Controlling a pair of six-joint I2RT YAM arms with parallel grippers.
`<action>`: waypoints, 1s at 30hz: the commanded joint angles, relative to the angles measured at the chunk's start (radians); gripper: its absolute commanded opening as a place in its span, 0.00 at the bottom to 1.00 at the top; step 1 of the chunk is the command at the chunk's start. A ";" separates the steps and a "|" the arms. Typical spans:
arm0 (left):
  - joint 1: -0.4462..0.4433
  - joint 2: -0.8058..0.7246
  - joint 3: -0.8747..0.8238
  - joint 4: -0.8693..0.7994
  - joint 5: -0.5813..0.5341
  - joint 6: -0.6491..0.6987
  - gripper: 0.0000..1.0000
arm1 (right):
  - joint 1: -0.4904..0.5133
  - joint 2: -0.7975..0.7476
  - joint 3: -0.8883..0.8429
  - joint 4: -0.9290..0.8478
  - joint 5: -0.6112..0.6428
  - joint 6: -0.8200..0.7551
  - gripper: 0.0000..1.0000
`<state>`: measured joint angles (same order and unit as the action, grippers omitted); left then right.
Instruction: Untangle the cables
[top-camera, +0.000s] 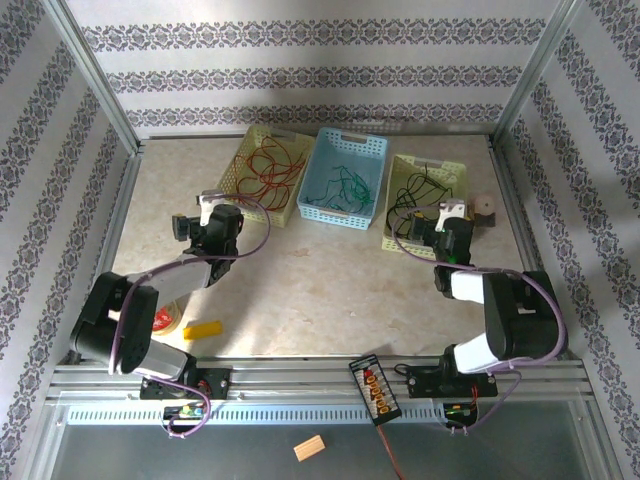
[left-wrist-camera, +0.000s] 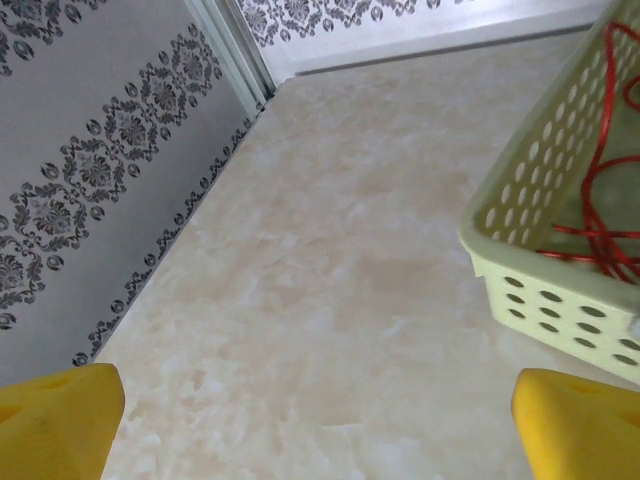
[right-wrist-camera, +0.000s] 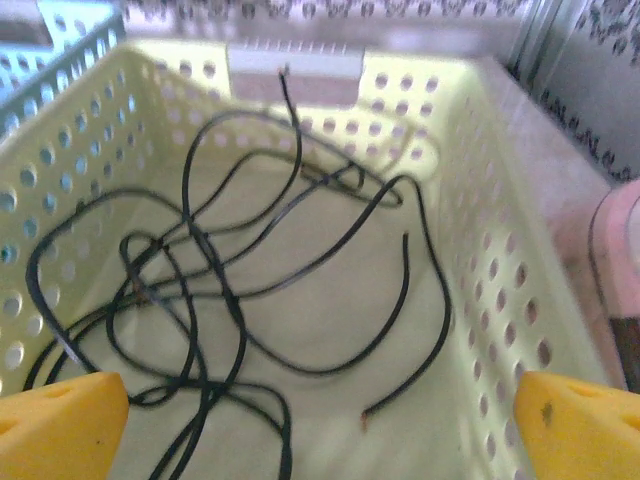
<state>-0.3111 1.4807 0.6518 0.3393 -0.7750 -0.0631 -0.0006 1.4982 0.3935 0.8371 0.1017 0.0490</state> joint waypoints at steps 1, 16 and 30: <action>0.017 0.069 0.011 0.103 0.021 0.058 0.99 | -0.012 0.032 -0.028 0.136 -0.132 -0.004 0.98; 0.277 0.147 -0.337 0.802 0.656 0.069 0.99 | -0.003 0.030 -0.019 0.111 -0.120 -0.013 0.98; 0.299 0.113 -0.293 0.662 0.637 0.022 0.99 | -0.016 0.031 -0.013 0.105 -0.150 -0.009 0.98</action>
<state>-0.0242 1.5944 0.3447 0.9581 -0.1562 -0.0166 -0.0154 1.5177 0.3836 0.9108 -0.0139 0.0444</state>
